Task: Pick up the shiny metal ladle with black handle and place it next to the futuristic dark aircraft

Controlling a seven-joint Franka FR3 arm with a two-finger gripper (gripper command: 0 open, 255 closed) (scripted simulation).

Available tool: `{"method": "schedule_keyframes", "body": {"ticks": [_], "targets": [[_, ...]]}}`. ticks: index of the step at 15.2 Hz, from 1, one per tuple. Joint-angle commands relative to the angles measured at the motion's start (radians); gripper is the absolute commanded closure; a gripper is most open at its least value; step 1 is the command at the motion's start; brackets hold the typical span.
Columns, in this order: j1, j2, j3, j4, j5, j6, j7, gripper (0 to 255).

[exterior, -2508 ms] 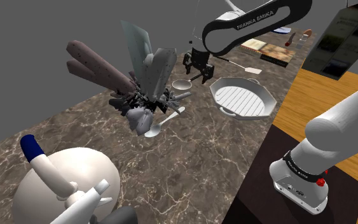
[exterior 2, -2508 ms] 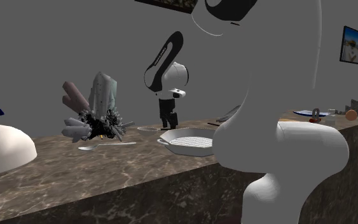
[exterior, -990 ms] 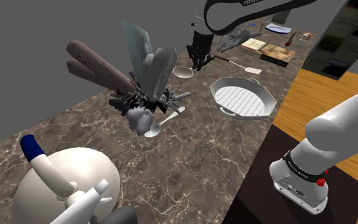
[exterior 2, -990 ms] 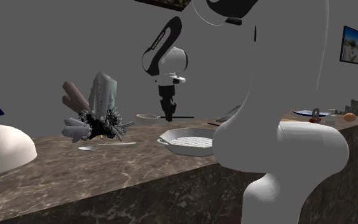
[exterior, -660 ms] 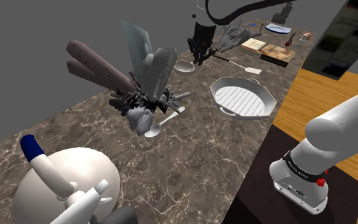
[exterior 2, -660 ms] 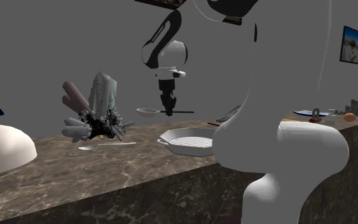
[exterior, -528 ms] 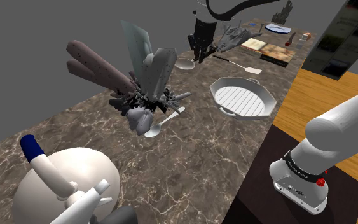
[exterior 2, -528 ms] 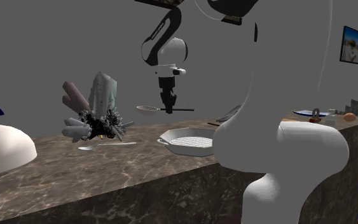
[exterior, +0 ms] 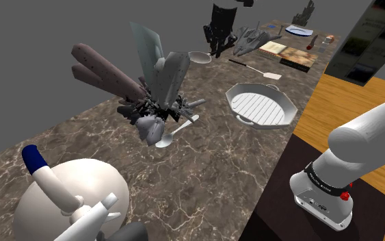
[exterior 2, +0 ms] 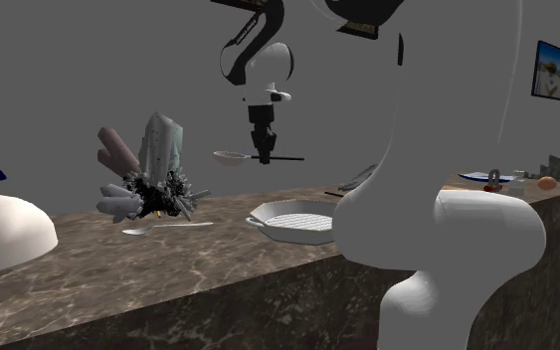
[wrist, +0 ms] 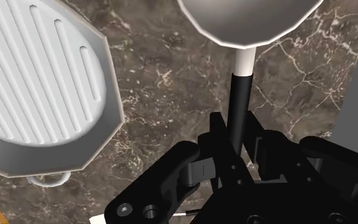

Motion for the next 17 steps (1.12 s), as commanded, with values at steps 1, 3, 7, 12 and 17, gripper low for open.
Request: {"method": "schedule_keyframes", "body": {"ticks": [1,3,7,12,17], "targets": [[0.0,0.0,0.0,0.028,0.0,-0.028,0.0,255],[-0.001,0.001,-0.001,0.055,0.0,-0.055,-0.002,255],[-0.002,0.005,-0.001,0.112,-0.002,-0.108,-0.005,255],[-0.039,-0.039,-0.071,0.077,0.022,-0.105,-0.118,255],[-0.082,-0.065,-0.155,0.041,0.034,-0.089,-0.248,255]]}}
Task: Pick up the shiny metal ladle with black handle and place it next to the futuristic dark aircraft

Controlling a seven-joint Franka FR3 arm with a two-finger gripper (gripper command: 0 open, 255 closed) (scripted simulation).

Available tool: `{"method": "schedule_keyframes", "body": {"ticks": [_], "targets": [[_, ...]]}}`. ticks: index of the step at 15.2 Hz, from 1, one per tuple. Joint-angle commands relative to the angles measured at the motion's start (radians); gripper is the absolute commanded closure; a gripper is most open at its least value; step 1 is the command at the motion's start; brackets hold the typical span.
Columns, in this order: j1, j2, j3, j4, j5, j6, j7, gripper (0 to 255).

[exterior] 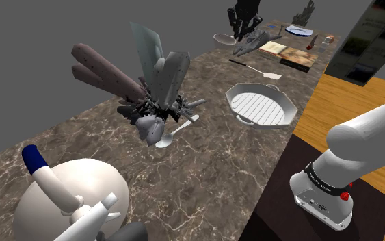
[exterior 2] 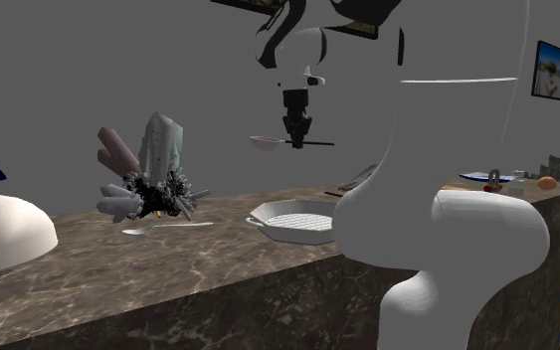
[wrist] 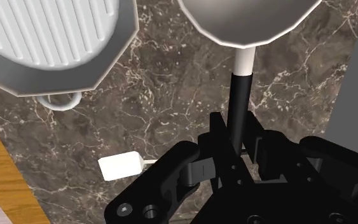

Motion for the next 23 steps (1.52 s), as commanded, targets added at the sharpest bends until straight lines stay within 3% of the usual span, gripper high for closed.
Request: {"method": "schedule_keyframes", "body": {"ticks": [1,15,23], "targets": [[-0.017,-0.003,-0.03,-0.006,0.001,0.004,-0.049,255],[-0.147,0.084,-0.224,0.063,-0.018,0.025,-0.364,255],[-0.146,0.08,-0.223,-0.048,-0.018,0.133,-0.362,255]]}}
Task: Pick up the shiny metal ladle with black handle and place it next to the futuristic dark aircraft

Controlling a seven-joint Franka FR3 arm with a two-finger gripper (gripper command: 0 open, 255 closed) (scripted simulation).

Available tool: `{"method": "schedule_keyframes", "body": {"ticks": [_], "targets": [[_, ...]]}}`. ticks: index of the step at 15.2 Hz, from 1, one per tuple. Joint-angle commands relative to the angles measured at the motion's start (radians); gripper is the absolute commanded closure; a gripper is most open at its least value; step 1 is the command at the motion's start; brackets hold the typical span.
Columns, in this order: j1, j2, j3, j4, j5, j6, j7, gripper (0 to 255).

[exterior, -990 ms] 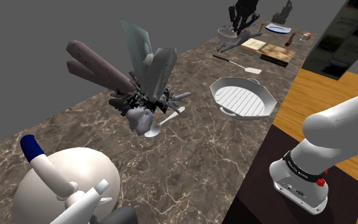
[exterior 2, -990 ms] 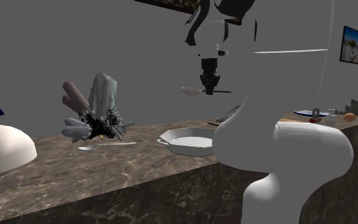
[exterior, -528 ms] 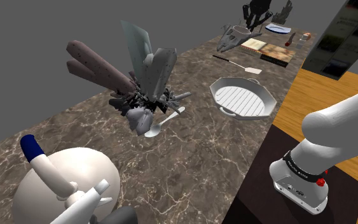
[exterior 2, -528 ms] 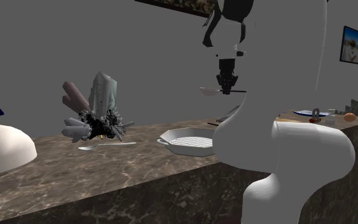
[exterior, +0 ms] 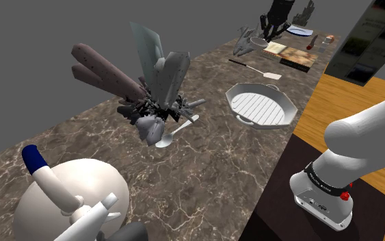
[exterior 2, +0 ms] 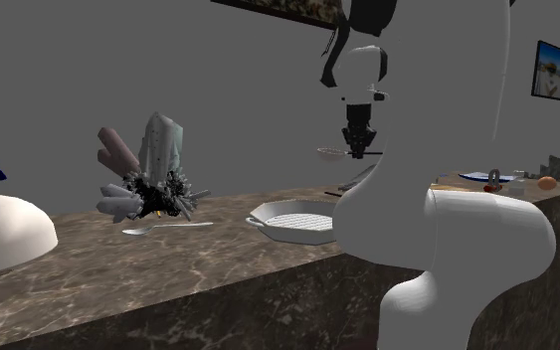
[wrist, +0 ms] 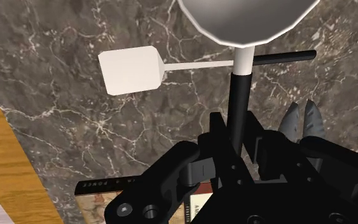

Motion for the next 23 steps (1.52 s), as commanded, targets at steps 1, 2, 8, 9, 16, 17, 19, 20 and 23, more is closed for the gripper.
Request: {"method": "schedule_keyframes", "body": {"ticks": [1,2,8,9,16,17,19,20,23], "targets": [[0.001,0.0,0.001,-0.025,0.0,0.026,0.002,255],[0.001,0.001,0.001,-0.038,-0.001,0.039,0.002,255],[0.001,0.01,0.003,-0.109,-0.003,0.119,0.007,255],[0.001,0.013,0.003,-0.12,-0.004,0.132,0.008,255],[0.002,0.035,0.006,-0.191,-0.012,0.225,0.016,255],[0.002,0.039,0.006,-0.2,-0.013,0.239,0.017,255],[0.002,0.048,0.007,-0.218,-0.016,0.265,0.02,255],[0.002,0.053,0.008,-0.227,-0.018,0.279,0.022,255],[0.002,0.068,0.009,-0.252,-0.024,0.318,0.027,255]]}}
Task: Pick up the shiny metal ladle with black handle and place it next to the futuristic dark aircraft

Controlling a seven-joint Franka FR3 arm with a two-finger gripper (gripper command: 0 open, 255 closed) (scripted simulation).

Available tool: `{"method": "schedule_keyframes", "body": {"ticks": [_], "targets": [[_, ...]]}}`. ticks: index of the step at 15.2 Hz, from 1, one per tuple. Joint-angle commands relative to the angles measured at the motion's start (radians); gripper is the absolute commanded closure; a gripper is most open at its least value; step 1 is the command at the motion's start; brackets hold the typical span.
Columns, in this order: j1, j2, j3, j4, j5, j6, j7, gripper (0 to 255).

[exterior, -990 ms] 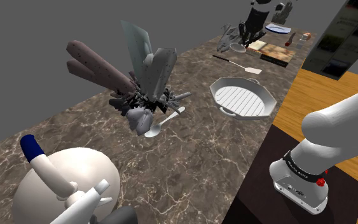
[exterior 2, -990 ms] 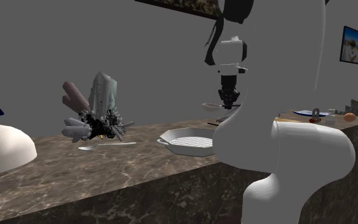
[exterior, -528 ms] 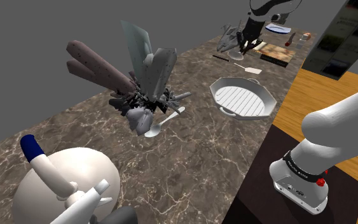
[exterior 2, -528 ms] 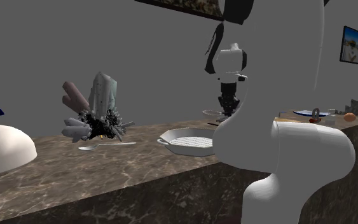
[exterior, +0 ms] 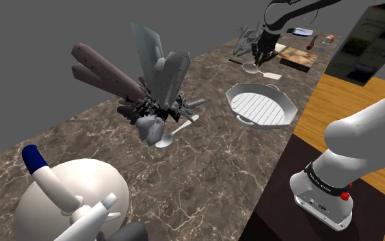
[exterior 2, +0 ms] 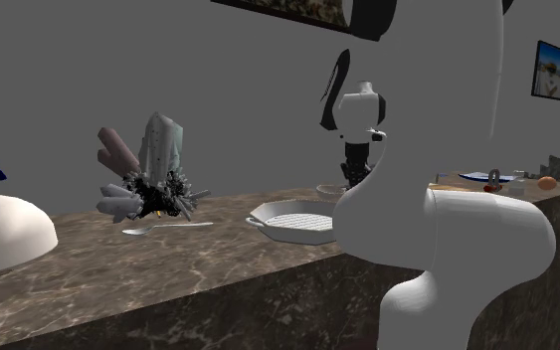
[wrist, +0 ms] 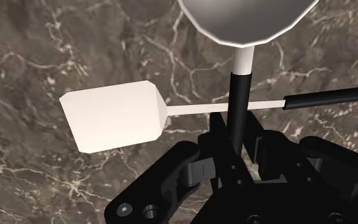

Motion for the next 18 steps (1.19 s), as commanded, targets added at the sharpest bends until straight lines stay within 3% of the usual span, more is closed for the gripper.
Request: {"method": "schedule_keyframes", "body": {"ticks": [1,11,12,18], "targets": [[0.0,0.009,0.0,-0.02,-0.004,0.029,0.003,255],[0.0,0.02,0.001,-0.034,-0.008,0.053,0.007,255],[0.0,0.02,0.001,-0.034,-0.008,0.053,0.007,0],[0.0,-0.001,0.001,-0.021,0.0,0.021,0.002,0]]}}
